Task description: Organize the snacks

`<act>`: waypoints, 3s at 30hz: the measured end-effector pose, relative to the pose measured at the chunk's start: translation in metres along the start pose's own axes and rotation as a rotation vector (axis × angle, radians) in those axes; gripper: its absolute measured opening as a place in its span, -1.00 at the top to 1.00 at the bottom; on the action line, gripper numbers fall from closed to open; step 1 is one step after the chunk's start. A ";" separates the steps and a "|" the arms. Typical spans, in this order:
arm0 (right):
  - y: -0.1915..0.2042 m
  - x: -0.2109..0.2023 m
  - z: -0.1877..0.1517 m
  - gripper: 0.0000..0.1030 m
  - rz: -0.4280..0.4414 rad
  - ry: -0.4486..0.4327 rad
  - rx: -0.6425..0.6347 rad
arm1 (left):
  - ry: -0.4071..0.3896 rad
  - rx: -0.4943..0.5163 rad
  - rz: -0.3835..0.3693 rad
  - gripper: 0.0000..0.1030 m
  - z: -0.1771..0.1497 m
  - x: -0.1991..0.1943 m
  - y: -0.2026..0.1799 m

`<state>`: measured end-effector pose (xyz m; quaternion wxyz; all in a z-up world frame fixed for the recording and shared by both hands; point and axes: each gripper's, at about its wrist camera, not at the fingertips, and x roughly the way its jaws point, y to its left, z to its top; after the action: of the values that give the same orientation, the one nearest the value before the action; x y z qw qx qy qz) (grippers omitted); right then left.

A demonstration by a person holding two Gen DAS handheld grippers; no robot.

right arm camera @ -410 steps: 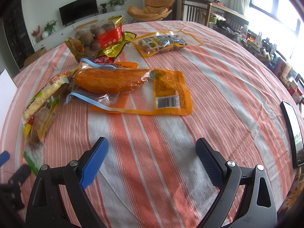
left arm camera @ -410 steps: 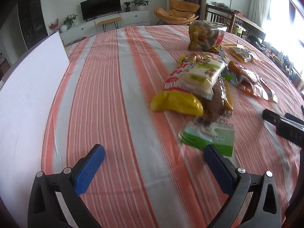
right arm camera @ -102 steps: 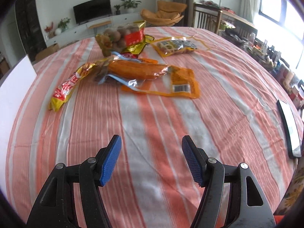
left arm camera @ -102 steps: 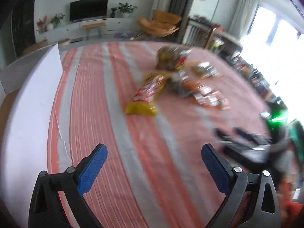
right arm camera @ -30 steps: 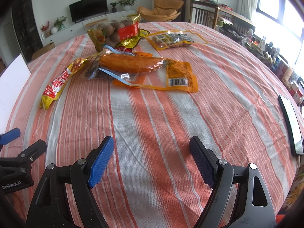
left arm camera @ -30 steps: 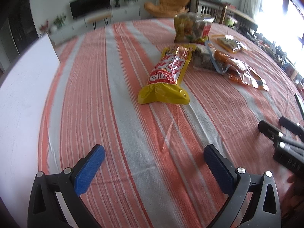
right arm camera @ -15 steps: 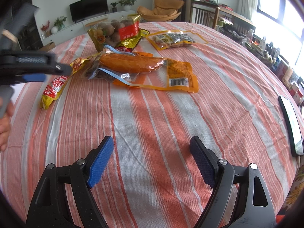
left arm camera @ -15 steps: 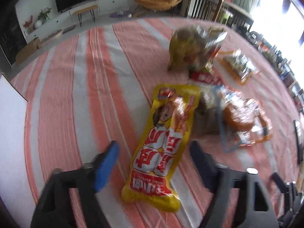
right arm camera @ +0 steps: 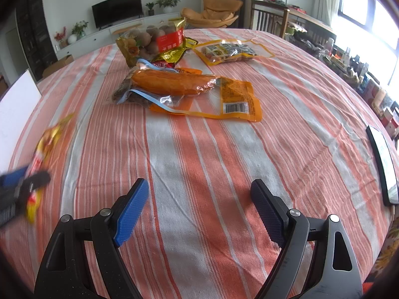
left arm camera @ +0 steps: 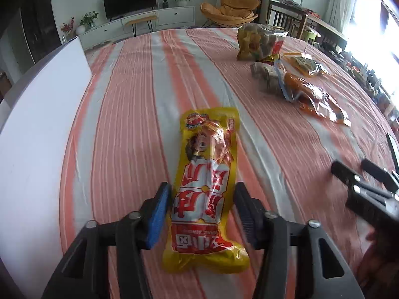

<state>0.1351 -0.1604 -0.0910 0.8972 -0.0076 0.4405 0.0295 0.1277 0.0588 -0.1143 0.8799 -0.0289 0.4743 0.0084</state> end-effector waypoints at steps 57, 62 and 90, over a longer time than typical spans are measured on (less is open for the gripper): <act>-0.033 -0.022 0.023 -0.66 0.088 -0.133 0.199 | -0.043 0.020 0.029 -1.00 0.009 0.022 0.003; -0.016 0.004 0.099 -0.66 0.165 -0.081 0.068 | -0.043 0.020 0.029 -1.00 0.009 0.023 0.003; -0.123 -0.002 0.007 -0.68 0.271 0.258 0.367 | -0.043 0.020 0.028 -1.00 0.009 0.023 0.003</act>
<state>0.1463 -0.2830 -0.0869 0.8080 0.2106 0.5461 0.0679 0.1474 0.0618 -0.1283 0.8899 -0.0130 0.4556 0.0166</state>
